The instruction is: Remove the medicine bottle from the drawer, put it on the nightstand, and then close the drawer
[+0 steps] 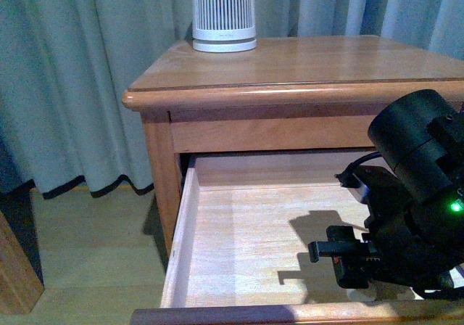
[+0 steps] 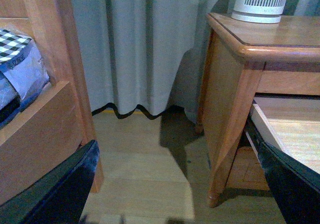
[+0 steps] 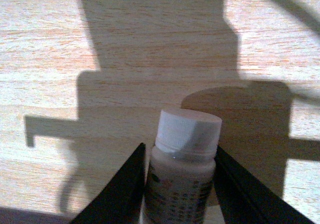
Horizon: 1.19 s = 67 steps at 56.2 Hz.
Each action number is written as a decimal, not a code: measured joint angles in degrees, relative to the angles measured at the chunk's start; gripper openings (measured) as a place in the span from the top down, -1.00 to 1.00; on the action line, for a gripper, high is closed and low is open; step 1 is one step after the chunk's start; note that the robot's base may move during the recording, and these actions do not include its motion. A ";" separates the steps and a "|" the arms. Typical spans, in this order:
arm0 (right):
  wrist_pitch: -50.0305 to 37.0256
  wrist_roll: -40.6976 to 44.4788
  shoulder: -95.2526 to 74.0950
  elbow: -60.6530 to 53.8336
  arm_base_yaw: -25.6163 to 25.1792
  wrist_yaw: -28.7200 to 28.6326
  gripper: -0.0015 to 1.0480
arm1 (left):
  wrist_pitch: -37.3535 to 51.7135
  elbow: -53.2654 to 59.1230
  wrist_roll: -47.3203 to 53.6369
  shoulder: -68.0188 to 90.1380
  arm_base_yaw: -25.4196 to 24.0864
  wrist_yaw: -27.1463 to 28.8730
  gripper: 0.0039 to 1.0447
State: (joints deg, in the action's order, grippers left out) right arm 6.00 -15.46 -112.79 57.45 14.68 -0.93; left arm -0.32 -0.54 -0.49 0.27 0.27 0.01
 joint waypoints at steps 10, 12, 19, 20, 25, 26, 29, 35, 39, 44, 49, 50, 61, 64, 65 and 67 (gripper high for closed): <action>-1.42 1.53 2.01 -1.40 0.94 -0.57 0.41 | 0.00 0.00 0.00 0.00 0.00 0.00 -0.88; -1.99 2.38 3.06 -1.84 1.29 -0.59 0.42 | 0.00 0.00 0.00 0.00 0.00 0.00 -0.88; -3.30 5.27 11.30 -3.06 2.43 -1.38 0.42 | 0.00 0.00 0.00 0.00 0.00 0.00 -0.88; -3.50 5.66 12.74 -3.15 2.56 -1.40 0.42 | 0.00 0.00 0.00 0.00 0.00 0.00 -0.88; -4.42 8.41 19.34 -3.39 3.06 -1.38 0.42 | 0.00 0.00 0.00 0.00 0.00 0.00 -0.88; -4.61 8.96 20.79 -3.34 3.13 -1.38 0.42 | 0.00 0.00 0.00 0.00 0.00 0.00 -0.88; -5.16 10.78 23.93 -2.78 3.13 -1.36 0.42 | 0.00 0.00 0.00 0.00 0.00 0.00 -0.88; -6.38 13.40 26.56 1.53 2.62 -0.68 0.42 | 0.00 0.00 0.00 0.00 0.00 0.00 -0.88; -8.44 15.82 25.94 6.40 1.49 -0.02 0.42 | 0.00 0.00 0.00 0.00 0.00 0.00 -0.88; -9.62 18.45 22.45 13.55 -0.15 1.01 0.42 | 0.00 0.00 0.00 0.00 0.00 0.00 -0.88; -10.51 21.14 17.20 20.28 -1.25 1.97 0.42 | 0.00 0.00 0.00 0.00 0.00 0.00 -0.88; -10.49 21.70 15.65 21.94 -1.46 2.34 0.42 | 0.00 0.00 -0.02 0.00 0.00 0.00 -0.88; -5.73 26.93 -1.51 38.42 -2.23 6.25 0.42 | 0.00 0.00 0.00 0.00 0.00 0.00 -0.88; -4.22 27.52 -4.55 41.44 -2.21 7.15 0.42 | 0.00 0.00 0.00 0.00 0.00 0.00 -0.88; -3.61 27.65 -5.64 42.58 -2.19 7.37 0.42 | 0.00 0.00 0.00 0.00 0.00 0.00 -0.88; -2.80 27.93 -7.10 44.17 -2.19 7.63 0.42 | 0.00 0.00 0.00 0.00 0.00 0.00 -0.88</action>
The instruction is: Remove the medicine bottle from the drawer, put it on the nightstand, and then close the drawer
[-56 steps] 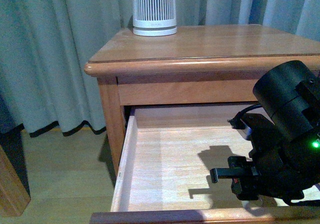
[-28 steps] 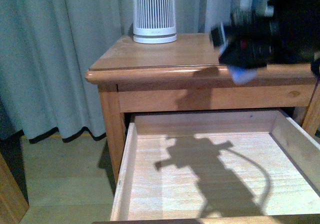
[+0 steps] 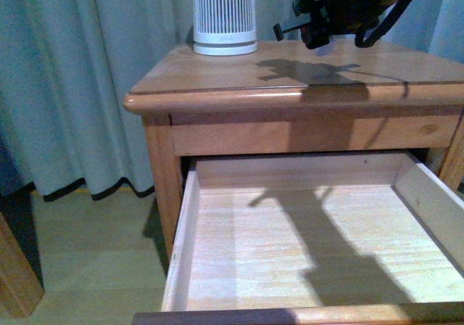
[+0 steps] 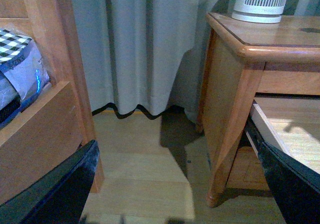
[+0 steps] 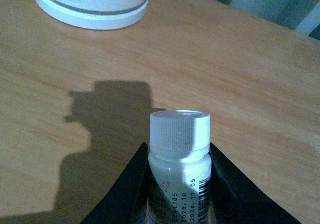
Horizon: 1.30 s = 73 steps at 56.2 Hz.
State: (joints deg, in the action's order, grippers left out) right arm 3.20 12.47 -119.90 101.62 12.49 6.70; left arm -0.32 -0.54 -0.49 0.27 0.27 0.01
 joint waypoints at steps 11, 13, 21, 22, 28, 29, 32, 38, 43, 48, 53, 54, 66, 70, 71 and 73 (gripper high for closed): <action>0.46 0.31 -3.43 6.88 0.02 1.42 -0.14 | 0.00 0.00 0.00 0.00 0.00 0.00 -0.88; -0.20 -0.09 -2.86 6.64 0.04 0.81 -0.24 | 0.00 0.00 0.00 0.00 0.00 0.00 -0.88; -6.84 -4.52 8.87 -5.18 0.15 -5.90 -0.87 | 0.00 0.00 0.00 0.00 0.00 0.00 -0.88; -7.58 -5.38 10.82 -7.10 0.17 -6.78 -0.90 | 0.00 0.00 -0.02 0.00 0.00 0.00 -0.88; -10.75 -8.76 22.25 -18.16 0.46 -11.13 -0.87 | 0.00 0.00 0.00 0.00 0.00 0.00 -0.88; -11.30 -9.27 24.79 -20.63 0.52 -11.78 -0.87 | 0.00 0.00 -0.02 0.00 0.00 0.00 -0.88; -12.61 -10.69 32.54 -28.55 0.68 -13.40 -0.87 | 0.00 0.00 0.00 0.00 0.00 0.00 -0.88; -11.15 -13.99 45.31 -42.34 0.66 -14.60 -0.81 | 0.00 0.00 0.00 0.00 0.00 0.00 -0.88; -7.19 -16.50 55.32 -54.75 0.50 -14.12 -0.53 | 0.00 0.00 0.00 0.00 0.00 0.00 -0.88; -1.29 -19.21 64.15 -65.68 0.42 -12.83 -0.23 | 0.00 0.00 0.00 0.00 0.00 0.00 -0.88; 3.96 -21.64 70.95 -73.20 0.94 -12.11 0.03 | 0.00 0.00 0.00 0.00 0.00 0.00 -0.88; 5.27 -22.25 72.46 -74.93 1.22 -12.00 0.10 | 0.00 0.00 0.00 0.00 0.00 0.00 -0.88; 3.39 -24.28 75.47 -87.67 3.80 -8.44 0.76 | 0.00 0.00 0.00 0.00 0.00 0.00 -0.88; -1.95 -24.06 71.60 -90.31 3.67 -7.63 0.95 | 0.00 0.00 0.00 0.00 0.00 0.00 -0.88; -4.24 -23.76 69.92 -91.08 3.52 -7.13 0.94 | 0.00 0.00 0.00 0.00 0.00 0.00 -0.88; -8.04 -23.34 66.95 -92.08 3.15 -6.67 0.93 | 0.00 0.00 0.00 0.00 0.00 0.00 -0.88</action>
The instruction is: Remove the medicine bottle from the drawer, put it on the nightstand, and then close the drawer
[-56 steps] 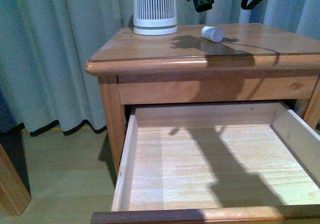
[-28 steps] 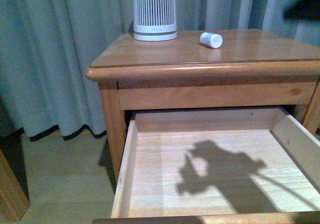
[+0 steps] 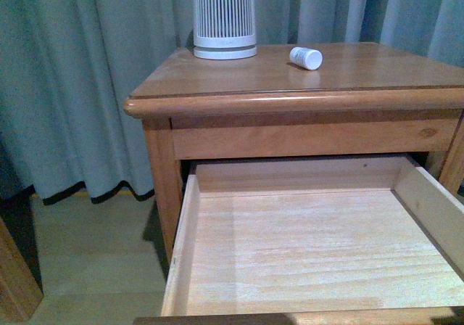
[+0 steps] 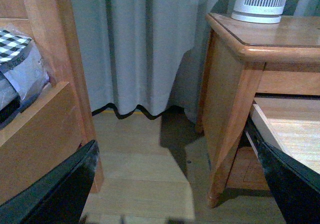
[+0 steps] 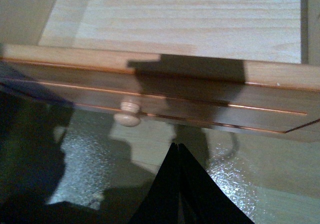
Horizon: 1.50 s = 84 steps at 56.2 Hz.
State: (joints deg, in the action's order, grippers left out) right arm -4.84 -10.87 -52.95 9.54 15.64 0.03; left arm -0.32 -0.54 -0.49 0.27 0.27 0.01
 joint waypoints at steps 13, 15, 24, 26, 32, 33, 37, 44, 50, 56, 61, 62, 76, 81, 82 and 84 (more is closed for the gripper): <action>-33.83 7.32 -33.03 0.13 -4.31 1.88 0.94 | 0.00 0.00 0.00 0.00 0.00 0.00 -0.88; -36.85 8.33 -36.72 1.11 -4.90 1.66 0.94 | 0.00 0.00 0.00 0.00 0.00 -0.02 -0.88; -42.82 13.62 -51.52 11.17 -7.74 1.68 0.94 | 0.00 0.00 0.00 0.00 0.00 0.00 -0.88; -42.82 14.62 -53.46 13.46 -8.20 1.68 0.94 | 0.00 0.00 0.00 0.00 0.00 0.00 -0.88; -41.46 18.14 -58.47 20.87 -9.25 1.44 0.94 | 0.00 0.00 0.00 0.00 0.00 0.00 -0.88; -41.38 18.62 -58.88 21.57 -9.29 1.42 0.94 | 0.00 0.00 0.00 0.00 0.00 0.00 -0.88; -40.30 20.74 -61.35 25.73 -9.68 1.11 0.94 | 0.00 0.00 0.00 0.00 0.00 0.00 -0.88; -39.19 24.09 -65.57 32.92 -10.23 -0.13 0.94 | 0.00 0.00 0.00 0.00 0.00 0.00 -0.88; -38.58 26.97 -68.96 38.86 -10.69 -1.66 0.94 | 0.00 0.00 0.00 0.00 0.00 0.00 -0.88; -38.23 28.87 -71.63 43.45 -11.19 -3.17 0.94 | 0.00 0.00 0.00 0.00 0.00 0.00 -0.88; -37.86 30.47 -73.64 46.36 -11.72 -4.37 0.94 | 0.00 0.00 0.00 0.00 0.00 0.00 -0.88; -37.81 30.71 -73.88 46.66 -11.78 -4.61 0.94 | 0.00 0.00 0.00 0.00 0.00 0.00 -0.88; -36.15 32.85 -77.15 49.64 -13.35 -8.48 0.94 | 0.00 0.00 0.00 0.00 0.00 0.00 -0.88; -35.78 32.68 -77.15 49.77 -14.03 -9.60 0.94 | 0.00 0.00 0.00 0.00 0.00 0.00 -0.88; -35.74 32.46 -77.15 49.77 -14.14 -9.81 0.94 | 0.00 0.00 0.00 0.00 0.00 0.00 -0.88; -35.58 31.80 -77.13 49.77 -14.29 -10.19 0.94 | 0.00 0.00 0.00 0.00 0.00 0.00 -0.88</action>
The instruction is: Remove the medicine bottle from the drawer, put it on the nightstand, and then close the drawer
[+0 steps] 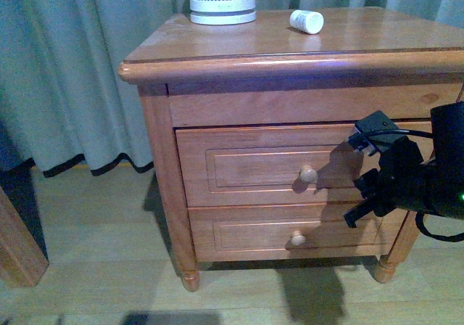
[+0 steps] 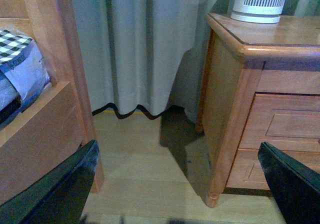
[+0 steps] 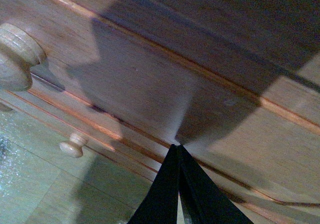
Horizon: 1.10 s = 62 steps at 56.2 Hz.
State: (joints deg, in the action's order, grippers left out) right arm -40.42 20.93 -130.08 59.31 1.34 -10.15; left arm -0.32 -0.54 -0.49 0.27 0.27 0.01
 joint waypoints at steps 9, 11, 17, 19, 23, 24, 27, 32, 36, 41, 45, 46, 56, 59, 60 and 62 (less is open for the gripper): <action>1.09 -6.69 4.68 -2.78 -0.92 -0.11 0.94 | 0.00 0.00 0.00 0.00 0.00 0.00 -0.88; 1.88 -8.61 7.26 -3.98 -1.16 -0.44 0.94 | 0.00 0.00 0.00 0.00 0.00 0.00 -0.88; 5.16 -15.56 18.05 -9.29 -1.51 -3.13 0.94 | 0.00 0.00 0.00 0.00 0.00 0.00 -0.88; 6.25 -17.38 21.33 -11.08 -1.29 -3.91 0.94 | 0.00 0.00 0.00 0.00 0.00 0.00 -0.88; 8.68 -20.55 27.52 -14.51 -0.98 -5.75 0.94 | 0.00 0.00 0.00 0.00 0.00 0.00 -0.88; 9.49 -21.68 29.53 -15.56 -0.92 -6.10 0.94 | 0.00 0.00 0.00 0.00 0.00 0.00 -0.88; 11.69 -24.17 34.51 -17.57 -0.90 -7.06 0.94 | 0.00 0.00 0.00 0.00 0.00 0.00 -0.88; 15.34 -27.52 44.24 -19.04 -1.84 -7.26 0.94 | 0.00 0.00 0.00 0.00 0.00 0.00 -0.88; 16.98 -28.68 52.70 -18.99 -3.17 -7.26 0.94 | 0.00 0.00 0.00 0.00 0.00 0.00 -0.88; 19.34 -29.09 62.53 -18.67 -4.98 -7.26 0.94 | 0.00 0.00 0.00 0.00 0.00 0.00 -0.88; 21.44 -29.18 70.84 -18.43 -6.99 -7.48 0.93 | 0.00 0.00 0.00 0.00 0.00 0.00 -0.88; 22.01 -29.22 73.20 -18.43 -7.67 -7.52 0.88 | 0.00 0.00 0.00 0.00 0.00 0.00 -0.88; 46.77 -23.65 96.63 -17.94 -12.74 -2.47 0.93 | 0.00 0.00 0.00 0.00 0.00 0.00 -0.88; 51.52 -22.80 102.92 -20.85 -13.55 -2.12 0.94 | 0.00 0.00 0.00 0.00 0.00 0.00 -0.88; 51.80 -22.56 105.00 -22.18 -13.46 -1.99 0.94 | 0.00 0.00 0.00 0.00 0.00 0.00 -0.88; 51.45 -22.27 107.93 -24.59 -12.90 -1.09 0.94 | 0.00 0.00 0.00 0.00 0.00 0.00 -0.88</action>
State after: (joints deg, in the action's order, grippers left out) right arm 11.03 -1.34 -22.15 34.72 -11.55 -11.25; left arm -0.32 -0.54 -0.49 0.27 0.27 0.01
